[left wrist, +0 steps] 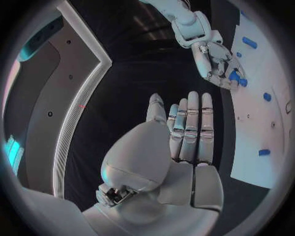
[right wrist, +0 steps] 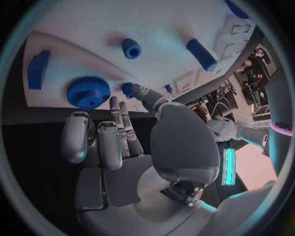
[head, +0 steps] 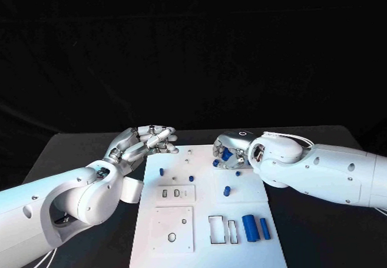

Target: Assemble the parts on the task board

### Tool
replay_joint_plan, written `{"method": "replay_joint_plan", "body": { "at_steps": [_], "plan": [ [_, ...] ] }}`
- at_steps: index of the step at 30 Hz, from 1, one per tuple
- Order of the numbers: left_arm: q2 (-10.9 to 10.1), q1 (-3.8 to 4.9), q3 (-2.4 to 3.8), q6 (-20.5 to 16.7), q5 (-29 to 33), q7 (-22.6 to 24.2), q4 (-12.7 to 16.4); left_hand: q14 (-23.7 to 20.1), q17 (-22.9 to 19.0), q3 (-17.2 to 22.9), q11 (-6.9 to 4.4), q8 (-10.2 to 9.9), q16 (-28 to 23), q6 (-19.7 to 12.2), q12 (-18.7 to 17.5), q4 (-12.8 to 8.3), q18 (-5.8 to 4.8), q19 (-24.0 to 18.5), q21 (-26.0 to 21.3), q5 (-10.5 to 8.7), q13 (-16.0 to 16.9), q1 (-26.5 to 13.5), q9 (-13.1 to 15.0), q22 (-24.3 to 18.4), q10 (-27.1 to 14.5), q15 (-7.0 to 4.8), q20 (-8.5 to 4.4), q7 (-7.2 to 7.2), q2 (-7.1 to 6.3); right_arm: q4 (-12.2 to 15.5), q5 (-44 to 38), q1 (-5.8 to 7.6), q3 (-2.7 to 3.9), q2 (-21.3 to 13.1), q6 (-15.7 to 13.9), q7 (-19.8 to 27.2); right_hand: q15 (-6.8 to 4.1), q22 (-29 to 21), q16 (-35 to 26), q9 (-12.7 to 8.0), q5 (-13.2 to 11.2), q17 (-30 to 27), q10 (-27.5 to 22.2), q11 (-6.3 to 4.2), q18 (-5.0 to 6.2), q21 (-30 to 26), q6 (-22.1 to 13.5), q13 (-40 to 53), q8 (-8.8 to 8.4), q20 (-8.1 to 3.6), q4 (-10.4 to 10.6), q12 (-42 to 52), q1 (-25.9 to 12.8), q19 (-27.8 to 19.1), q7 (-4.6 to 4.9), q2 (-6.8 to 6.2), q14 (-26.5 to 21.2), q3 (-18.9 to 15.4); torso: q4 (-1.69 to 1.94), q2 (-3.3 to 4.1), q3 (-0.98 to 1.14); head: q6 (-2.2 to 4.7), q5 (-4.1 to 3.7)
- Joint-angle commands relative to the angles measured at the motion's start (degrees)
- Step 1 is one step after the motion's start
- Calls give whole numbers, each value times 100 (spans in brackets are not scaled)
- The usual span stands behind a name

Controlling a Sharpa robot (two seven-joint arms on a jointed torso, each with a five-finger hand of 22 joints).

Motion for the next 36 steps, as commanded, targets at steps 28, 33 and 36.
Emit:
{"method": "replay_joint_plan", "body": {
  "at_steps": [28, 33, 36],
  "plan": [
    [-34, 32, 19, 20, -23, -109, -44, -64, 52, -149, 8, -39, 54, -72, -66, 24, 40, -41, 47, -38, 9, -21, 35, 18, -109, 9, 27, 16, -4, -1, 3, -60, -2, 91, -643, -56, -260, 696, 284, 578, -353, 358, 885, -320, -192, 464, 681, 332, 445, -211, 14, 318, 500, 237, -255, 468, 402, 772, 26, 179, 14, 93, 40],
    [-42, 32, 19, 11, -23, -135, -58, -80, 70, -149, 15, -50, 65, -95, -72, 19, 38, -51, 51, -49, 12, -17, 44, 22, -132, 13, 31, 24, -3, 56, -26, -57, 0, 111, -896, -169, -274, 736, 301, 680, -442, 383, 903, -331, -199, 485, 671, 389, 492, -230, -3, 321, 487, 249, -267, 473, 408, 759, 30, 188, 11, 123, 42],
    [-45, 32, 19, 9, -23, -145, -65, -85, 77, -149, 17, -54, 69, -103, -73, 17, 38, -53, 53, -54, 13, -17, 47, 24, -140, 15, 32, 28, -2, 76, -36, -49, 1, 162, -989, -212, -274, 740, 303, 690, -452, 386, 893, -331, -200, 487, 667, 393, 495, -231, -7, 314, 486, 251, -268, 469, 409, 759, 34, 195, 5, 145, 40]
  ]
}}
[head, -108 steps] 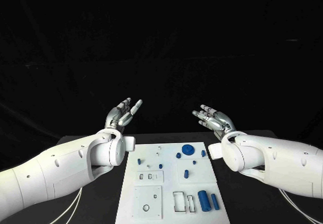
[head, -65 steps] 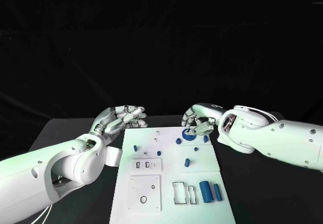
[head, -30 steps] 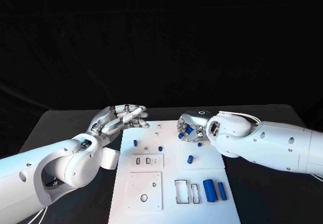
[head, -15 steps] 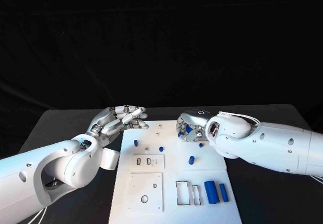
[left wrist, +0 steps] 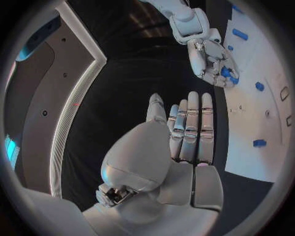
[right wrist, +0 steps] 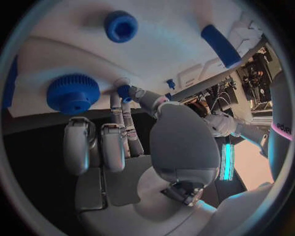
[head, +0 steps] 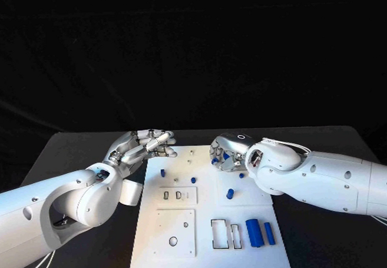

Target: Assemble the parts on the task board

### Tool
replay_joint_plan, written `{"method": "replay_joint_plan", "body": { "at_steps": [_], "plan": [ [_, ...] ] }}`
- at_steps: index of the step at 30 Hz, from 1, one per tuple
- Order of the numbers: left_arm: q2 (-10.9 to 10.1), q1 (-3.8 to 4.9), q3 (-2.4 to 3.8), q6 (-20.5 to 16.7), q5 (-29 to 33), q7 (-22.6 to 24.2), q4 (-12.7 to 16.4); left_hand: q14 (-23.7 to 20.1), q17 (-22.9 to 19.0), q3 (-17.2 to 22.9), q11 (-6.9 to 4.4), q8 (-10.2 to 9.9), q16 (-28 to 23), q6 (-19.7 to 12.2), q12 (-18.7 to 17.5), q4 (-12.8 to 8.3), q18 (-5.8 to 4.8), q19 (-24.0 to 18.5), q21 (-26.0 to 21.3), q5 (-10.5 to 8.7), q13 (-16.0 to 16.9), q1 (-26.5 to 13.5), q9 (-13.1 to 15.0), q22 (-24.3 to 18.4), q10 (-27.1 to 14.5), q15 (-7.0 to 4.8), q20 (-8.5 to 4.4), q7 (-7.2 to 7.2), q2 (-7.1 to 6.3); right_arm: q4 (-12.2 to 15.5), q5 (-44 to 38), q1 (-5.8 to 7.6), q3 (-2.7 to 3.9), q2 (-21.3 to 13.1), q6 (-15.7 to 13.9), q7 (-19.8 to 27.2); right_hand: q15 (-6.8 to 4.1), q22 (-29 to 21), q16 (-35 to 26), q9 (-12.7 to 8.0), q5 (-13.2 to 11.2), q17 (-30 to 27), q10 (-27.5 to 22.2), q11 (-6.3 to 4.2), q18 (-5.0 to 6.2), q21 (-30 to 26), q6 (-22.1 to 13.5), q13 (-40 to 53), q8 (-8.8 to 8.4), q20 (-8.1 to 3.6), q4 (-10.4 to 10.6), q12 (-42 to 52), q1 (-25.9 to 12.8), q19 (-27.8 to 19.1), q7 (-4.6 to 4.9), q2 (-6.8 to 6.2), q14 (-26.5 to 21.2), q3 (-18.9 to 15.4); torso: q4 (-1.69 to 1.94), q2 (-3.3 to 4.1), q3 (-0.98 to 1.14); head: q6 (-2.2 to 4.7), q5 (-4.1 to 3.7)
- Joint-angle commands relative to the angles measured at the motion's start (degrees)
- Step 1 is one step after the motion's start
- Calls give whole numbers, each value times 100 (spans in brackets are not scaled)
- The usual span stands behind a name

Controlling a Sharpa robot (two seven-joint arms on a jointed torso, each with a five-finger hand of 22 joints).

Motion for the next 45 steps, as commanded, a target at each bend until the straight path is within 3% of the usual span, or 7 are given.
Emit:
{"method": "replay_joint_plan", "body": {
  "at_steps": [1, 11, 19, 28, 36, 40, 45],
  "plan": [
    [2, 9, 6, 18, -21, -11, 1, -24, 4, -149, 0, -23, 24, -42, -24, 17, 42, -32, 27, -30, 9, -17, 5, 8, -38, -4, 12, 10, -2, 29, -62, 3, 1, 58, -309, -156, -37, 85, 28, 314, -30, 392, 182, -183, -112, 20, 56, 116, 6, -34, -44, 4, 198, -5, -53, 177, 380, -8, 6, 16, -6, 27, -1],
    [-10, 10, 6, 9, -21, -19, -14, -31, 13, -149, 4, -29, 30, -54, -26, 15, 42, -35, 30, -35, 11, -16, 9, 10, -49, -2, 14, 14, -1, -105, -196, 35, 6, 395, -774, -433, -25, 98, 34, 351, -1, 395, 123, -164, -114, 25, -10, 140, -19, -30, -57, -37, 193, -6, -36, 173, 381, 16, 35, 46, -16, 67, -13],
    [-26, 10, 5, 6, -21, -22, -17, -31, 13, -149, 4, -29, 30, -54, -26, 15, 42, -35, 30, -35, 11, -16, 9, 10, -49, -2, 14, 14, -1, -104, -278, 55, 27, 536, -1074, -577, -23, 114, 39, 355, 8, 404, 120, -162, -117, 34, -15, 143, -21, -29, -57, -39, 188, 3, -35, 169, 382, 17, 25, 65, -2, 83, 33],
    [-27, 12, 5, 6, -21, -28, -20, -42, 26, -148, 7, -32, 37, -63, -25, 13, 42, -41, 33, -41, 15, -16, 17, 13, -60, 2, 16, 18, 4, -200, -272, 71, 37, 652, -1048, -584, -15, 127, 46, 367, 24, 415, 100, -152, -120, 41, -36, 153, -34, -23, -54, -55, 165, 7, -30, 148, 385, 17, 8, 83, 1, 96, 58],
    [-5, 18, 5, 15, -21, -35, -21, -45, 29, -148, 8, -32, 39, -64, -24, 13, 42, -43, 34, -42, 16, -17, 20, 14, -62, 3, 16, 19, 5, -405, -204, 71, 38, 817, -894, -544, -9, 133, 50, 373, 26, 420, 83, -145, -121, 43, -55, 159, -46, -19, -51, -69, 150, 8, -26, 136, 386, 19, 31, 99, -1, 94, 66],
    [4, 20, 5, 18, -21, -38, -24, -45, 29, -148, 8, -32, 39, -64, -24, 13, 42, -43, 34, -42, 16, -17, 20, 14, -62, 3, 16, 19, 5, -460, -188, 70, 38, 871, -845, -523, -7, 137, 52, 374, 29, 423, 77, -143, -121, 45, -62, 161, -51, -17, -50, -73, 147, 10, -24, 133, 387, 22, 51, 113, -14, 96, 51],
    [7, 22, 5, 12, -21, -42, -26, -45, 29, -148, 8, -32, 39, -64, -24, 13, 42, -43, 34, -42, 16, -17, 20, 14, -62, 3, 16, 19, 5, -521, -166, 73, 38, 925, -797, -509, -3, 136, 54, 378, 32, 426, 69, -138, -121, 43, -71, 165, -59, -14, -47, -81, 134, 7, -22, 121, 387, 20, 42, 123, -18, 95, 70]
  ]
}}
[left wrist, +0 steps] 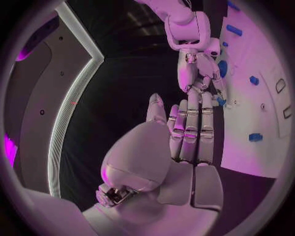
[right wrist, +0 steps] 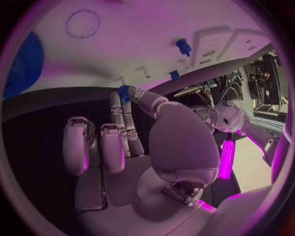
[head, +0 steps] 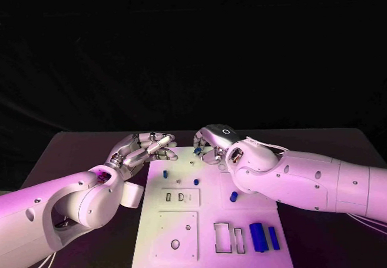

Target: Assemble the parts on the task board

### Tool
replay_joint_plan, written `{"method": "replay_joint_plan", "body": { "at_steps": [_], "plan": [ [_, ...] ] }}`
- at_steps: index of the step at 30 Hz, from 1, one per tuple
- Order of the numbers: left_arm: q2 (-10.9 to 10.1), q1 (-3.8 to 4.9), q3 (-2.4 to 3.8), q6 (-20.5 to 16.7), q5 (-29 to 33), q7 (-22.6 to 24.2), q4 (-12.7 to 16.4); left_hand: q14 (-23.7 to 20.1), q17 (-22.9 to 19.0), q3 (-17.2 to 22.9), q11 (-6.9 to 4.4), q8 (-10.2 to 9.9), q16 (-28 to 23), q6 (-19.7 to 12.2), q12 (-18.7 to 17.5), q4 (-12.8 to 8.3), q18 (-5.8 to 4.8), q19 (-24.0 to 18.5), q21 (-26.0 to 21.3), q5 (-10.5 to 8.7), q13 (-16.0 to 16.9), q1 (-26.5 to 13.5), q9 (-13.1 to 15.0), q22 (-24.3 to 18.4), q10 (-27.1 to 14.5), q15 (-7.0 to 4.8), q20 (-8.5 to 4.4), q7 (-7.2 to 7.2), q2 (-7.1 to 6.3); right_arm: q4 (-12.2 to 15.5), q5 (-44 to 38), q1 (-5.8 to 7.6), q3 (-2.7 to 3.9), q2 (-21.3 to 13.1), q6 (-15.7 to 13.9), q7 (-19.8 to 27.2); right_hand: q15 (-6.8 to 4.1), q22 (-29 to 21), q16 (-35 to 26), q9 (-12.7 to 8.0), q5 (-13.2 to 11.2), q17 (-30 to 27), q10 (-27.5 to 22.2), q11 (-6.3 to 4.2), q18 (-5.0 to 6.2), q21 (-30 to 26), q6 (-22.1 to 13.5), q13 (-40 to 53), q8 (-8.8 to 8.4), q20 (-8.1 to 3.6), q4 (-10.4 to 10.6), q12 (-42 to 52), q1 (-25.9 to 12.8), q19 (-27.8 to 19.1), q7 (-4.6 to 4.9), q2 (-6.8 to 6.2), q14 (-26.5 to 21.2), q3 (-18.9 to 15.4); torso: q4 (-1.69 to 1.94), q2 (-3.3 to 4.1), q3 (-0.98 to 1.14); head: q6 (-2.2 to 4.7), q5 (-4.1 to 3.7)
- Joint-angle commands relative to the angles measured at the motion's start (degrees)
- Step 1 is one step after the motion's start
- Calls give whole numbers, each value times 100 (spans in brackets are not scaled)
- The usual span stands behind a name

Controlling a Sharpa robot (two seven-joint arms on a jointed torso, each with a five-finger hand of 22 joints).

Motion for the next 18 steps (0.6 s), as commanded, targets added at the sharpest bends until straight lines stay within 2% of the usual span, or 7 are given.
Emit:
{"method": "replay_joint_plan", "body": {
  "at_steps": [1, 8, 18],
  "plan": [
    [17, 12, 5, 22, -20, 22, 7, -45, 10, -148, -13, -32, 40, -45, -24, 14, 42, -43, 34, -21, 6, -17, 9, 5, -42, 2, 16, -1, 5, -40, -14, 5, 2, 38, 143, 15, -4, 139, 32, 7, 41, 428, 72, -99, -56, 21, -38, 11, 13, -15, -4, -10, 89, 7, 8, 78, 387, 38, 1, 12, -4, 1, 4],
    [30, 16, 5, 28, -20, 19, 3, -45, 10, -148, -13, -32, 40, -45, -24, 14, 42, -43, 34, -21, 6, -17, 9, 5, -42, 2, 16, -1, 5, -154, 16, 4, 0, 127, 190, 37, -3, 135, 29, 8, 43, 421, 70, -97, -55, 18, -41, 13, 10, -14, -2, -12, 84, 4, 9, 77, 386, 39, 14, 25, 4, -10, 20],
    [37, 19, 5, 31, -20, 9, -8, -51, 18, -149, -11, -33, 44, -48, -23, 14, 42, -46, 37, -25, 9, -21, 15, 7, -47, 4, 18, 1, 6, -199, 80, -16, -4, 190, 304, 90, 3, 120, 27, 13, 43, 412, 58, -90, -51, 7, -55, 20, -3, -8, 9, -23, 58, -9, 12, 62, 383, 36, -8, 27, 4, -35, 45]
  ]
}}
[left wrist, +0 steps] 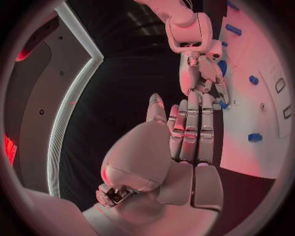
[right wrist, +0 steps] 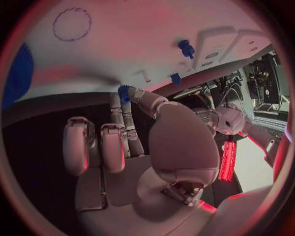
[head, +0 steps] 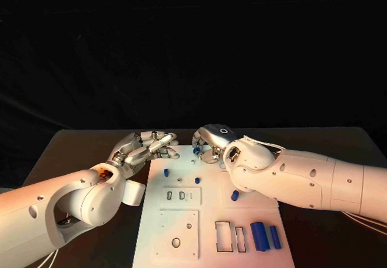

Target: Assemble the parts on the task board

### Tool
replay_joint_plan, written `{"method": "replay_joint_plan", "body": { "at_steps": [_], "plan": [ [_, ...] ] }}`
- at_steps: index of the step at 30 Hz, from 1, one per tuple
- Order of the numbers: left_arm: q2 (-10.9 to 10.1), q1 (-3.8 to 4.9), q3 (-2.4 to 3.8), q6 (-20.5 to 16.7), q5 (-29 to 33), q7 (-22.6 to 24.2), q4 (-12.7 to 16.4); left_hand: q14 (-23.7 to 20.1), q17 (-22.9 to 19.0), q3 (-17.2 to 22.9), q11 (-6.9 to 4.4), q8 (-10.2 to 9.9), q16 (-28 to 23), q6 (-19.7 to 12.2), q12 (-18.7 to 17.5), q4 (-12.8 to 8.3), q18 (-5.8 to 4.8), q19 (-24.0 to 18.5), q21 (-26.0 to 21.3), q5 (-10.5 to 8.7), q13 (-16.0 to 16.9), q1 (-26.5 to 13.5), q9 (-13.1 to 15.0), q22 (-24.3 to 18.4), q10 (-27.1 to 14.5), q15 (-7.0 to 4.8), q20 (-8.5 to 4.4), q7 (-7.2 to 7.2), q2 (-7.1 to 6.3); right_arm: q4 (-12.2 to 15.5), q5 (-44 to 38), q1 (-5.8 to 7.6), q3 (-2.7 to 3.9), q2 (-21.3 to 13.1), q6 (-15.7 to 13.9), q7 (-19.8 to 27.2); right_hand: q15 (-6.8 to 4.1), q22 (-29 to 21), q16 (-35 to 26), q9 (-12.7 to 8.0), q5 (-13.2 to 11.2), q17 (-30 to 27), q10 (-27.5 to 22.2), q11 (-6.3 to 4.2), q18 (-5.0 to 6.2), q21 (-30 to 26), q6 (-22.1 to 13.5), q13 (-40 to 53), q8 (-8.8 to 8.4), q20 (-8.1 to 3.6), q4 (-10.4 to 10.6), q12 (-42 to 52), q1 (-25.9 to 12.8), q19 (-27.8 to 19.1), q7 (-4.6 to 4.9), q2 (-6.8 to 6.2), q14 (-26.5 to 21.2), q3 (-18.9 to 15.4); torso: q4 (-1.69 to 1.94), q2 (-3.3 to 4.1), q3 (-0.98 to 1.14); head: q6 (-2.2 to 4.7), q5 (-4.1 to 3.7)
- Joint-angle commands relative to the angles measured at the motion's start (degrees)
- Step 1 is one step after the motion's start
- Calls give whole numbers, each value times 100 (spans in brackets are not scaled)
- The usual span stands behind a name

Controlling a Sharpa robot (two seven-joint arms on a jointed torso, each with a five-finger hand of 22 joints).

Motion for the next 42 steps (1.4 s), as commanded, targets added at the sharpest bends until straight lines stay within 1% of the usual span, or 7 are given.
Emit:
{"method": "replay_joint_plan", "body": {
  "at_steps": [1, 9, 14, 18, 28, 36, 42],
  "plan": [
    [16, 10, 5, 31, -20, 20, 5, -51, 5, -149, -11, -33, 20, -48, -23, 14, 43, -25, 37, -25, 5, -21, 5, 8, -47, 4, -3, 1, 6, -6, 27, -9, -2, 12, 180, 65, 4, 116, 27, 13, 17, 411, 56, -90, -51, 5, -35, 13, 25, -7, 10, 20, 55, -10, 10, 60, 383, 37, -14, 5, 4, -5, 12],
    [18, 11, 5, 37, -20, -1, -12, -61, 17, -152, -7, -37, 27, -58, -23, 19, 42, -30, 41, -33, 9, -32, 13, 11, -59, 6, -1, 6, 9, -27, 79, -12, -3, 14, 208, 74, 18, 69, 15, 12, 14, 379, 15, -74, -39, -30, -87, 24, -19, 6, 33, -13, 0, -48, 20, 22, 374, 40, -23, 7, 6, 7, 4],
    [15, 12, 5, 42, -18, -7, -14, -70, 23, -154, -4, -39, 29, -64, -25, 22, 42, -34, 42, -37, 10, -39, 18, 13, -69, 9, 1, 8, 8, -90, 151, -7, -3, 16, 178, 57, 323, -548, -155, -277, -11, 4, -980, 292, 99, -493, -995, -231, -670, 267, 179, -234, -330, -485, 388, -391, 251, 30, -20, 11, 6, 13, 1],
    [12, 13, 5, 41, -14, -9, -17, -76, 26, -154, -2, -41, 30, -68, -26, 23, 41, -38, 42, -38, 11, -43, 20, 13, -75, 11, 2, 10, 8, -109, 180, -3, -4, 4, 202, 55, 362, -952, -304, -408, 47, -285, -1333, 332, 199, -830, -1137, -380, -807, 337, 215, -203, -264, -725, 413, -405, 169, -321, -17, 13, 8, 14, 0],
    [-4, 15, 5, 42, 12, -11, -34, -111, 45, -154, 9, -54, 34, -99, -28, 24, 38, -61, 41, -40, 17, -56, 34, 15, -108, 22, 9, 22, 2, 426, 256, 3, 3, -479, 78, -2, 299, -618, -187, -482, 253, -84, -930, 254, 122, -634, -759, -399, -697, 284, 269, -18, -161, -443, 347, -295, 250, -394, -49, -8, 26, 34, 1],
    [-13, 14, 3, 60, 31, -22, -88, -118, 49, -154, 11, -56, 34, -105, -28, 23, 37, -66, 40, -40, 18, -57, 37, 15, -114, 24, 11, 24, 1, 1226, 1092, 156, 104, -1509, 56, -252, 144, -222, -50, -468, 267, 149, -95, 57, 41, -369, -616, -189, -662, 151, 441, 344, -350, -196, 218, -404, 316, -328, -162, -76, 72, 41, 46],
    [-8, 12, 2, 71, 35, -19, -152, -123, 51, -153, 12, -57, 34, -107, -27, 21, 37, -69, 40, -40, 19, -56, 39, 15, -116, 25, 12, 24, 1, 1310, 1824, 294, 133, -1921, 427, -458, -3, -152, -2, -313, 219, 233, 164, -105, 31, -359, -744, 743, -688, -7, 537, 1294, -410, -169, 85, -556, 336, -688, -235, -117, 92, 49, 54]
  ]
}}
